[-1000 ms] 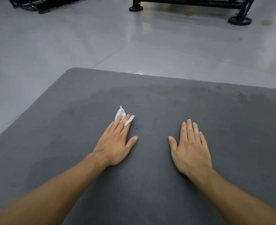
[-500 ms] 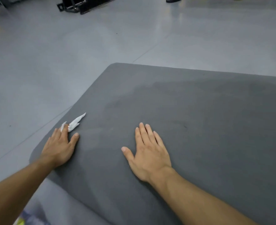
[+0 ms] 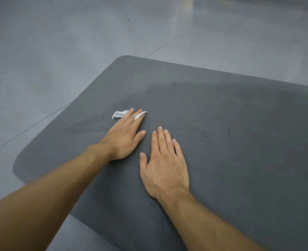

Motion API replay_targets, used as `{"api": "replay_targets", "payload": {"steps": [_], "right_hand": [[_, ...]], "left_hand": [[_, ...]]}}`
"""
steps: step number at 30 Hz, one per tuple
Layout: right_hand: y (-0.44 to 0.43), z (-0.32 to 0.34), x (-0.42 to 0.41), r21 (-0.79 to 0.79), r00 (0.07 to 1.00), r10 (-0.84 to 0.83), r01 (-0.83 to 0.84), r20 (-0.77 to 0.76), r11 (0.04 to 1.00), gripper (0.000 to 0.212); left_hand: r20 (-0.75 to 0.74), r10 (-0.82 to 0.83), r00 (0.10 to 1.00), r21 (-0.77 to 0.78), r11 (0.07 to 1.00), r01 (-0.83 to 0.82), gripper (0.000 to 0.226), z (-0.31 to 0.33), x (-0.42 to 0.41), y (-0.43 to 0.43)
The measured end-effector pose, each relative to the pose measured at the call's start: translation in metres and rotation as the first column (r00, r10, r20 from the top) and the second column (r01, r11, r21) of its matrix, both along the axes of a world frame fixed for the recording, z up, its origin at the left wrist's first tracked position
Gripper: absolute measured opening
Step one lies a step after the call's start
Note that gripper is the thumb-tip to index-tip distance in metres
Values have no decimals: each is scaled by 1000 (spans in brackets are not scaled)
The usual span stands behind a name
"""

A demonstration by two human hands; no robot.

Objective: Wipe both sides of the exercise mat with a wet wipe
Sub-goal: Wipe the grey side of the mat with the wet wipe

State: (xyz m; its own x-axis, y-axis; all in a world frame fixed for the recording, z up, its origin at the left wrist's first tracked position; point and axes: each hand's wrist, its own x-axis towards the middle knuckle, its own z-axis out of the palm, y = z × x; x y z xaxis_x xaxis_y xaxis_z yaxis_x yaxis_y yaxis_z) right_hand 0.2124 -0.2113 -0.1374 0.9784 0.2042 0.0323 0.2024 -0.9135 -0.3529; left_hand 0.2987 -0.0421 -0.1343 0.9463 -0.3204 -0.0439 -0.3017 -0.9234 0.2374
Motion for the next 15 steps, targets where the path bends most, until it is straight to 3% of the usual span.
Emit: {"api": "replay_targets", "payload": {"steps": [3, 9, 15], "right_hand": [[0, 1, 1, 0, 1000, -5, 5, -14, 1000, 75], [-2, 3, 1, -26, 999, 11, -12, -35, 1000, 76], [0, 3, 1, -65, 1000, 9, -10, -26, 998, 76]], "left_hand": [[25, 48, 999, 37, 998, -48, 80, -2, -32, 63], [4, 490, 872, 132, 864, -486, 94, 3, -96, 192], [72, 431, 899, 72, 897, -436, 89, -14, -77, 159]]}}
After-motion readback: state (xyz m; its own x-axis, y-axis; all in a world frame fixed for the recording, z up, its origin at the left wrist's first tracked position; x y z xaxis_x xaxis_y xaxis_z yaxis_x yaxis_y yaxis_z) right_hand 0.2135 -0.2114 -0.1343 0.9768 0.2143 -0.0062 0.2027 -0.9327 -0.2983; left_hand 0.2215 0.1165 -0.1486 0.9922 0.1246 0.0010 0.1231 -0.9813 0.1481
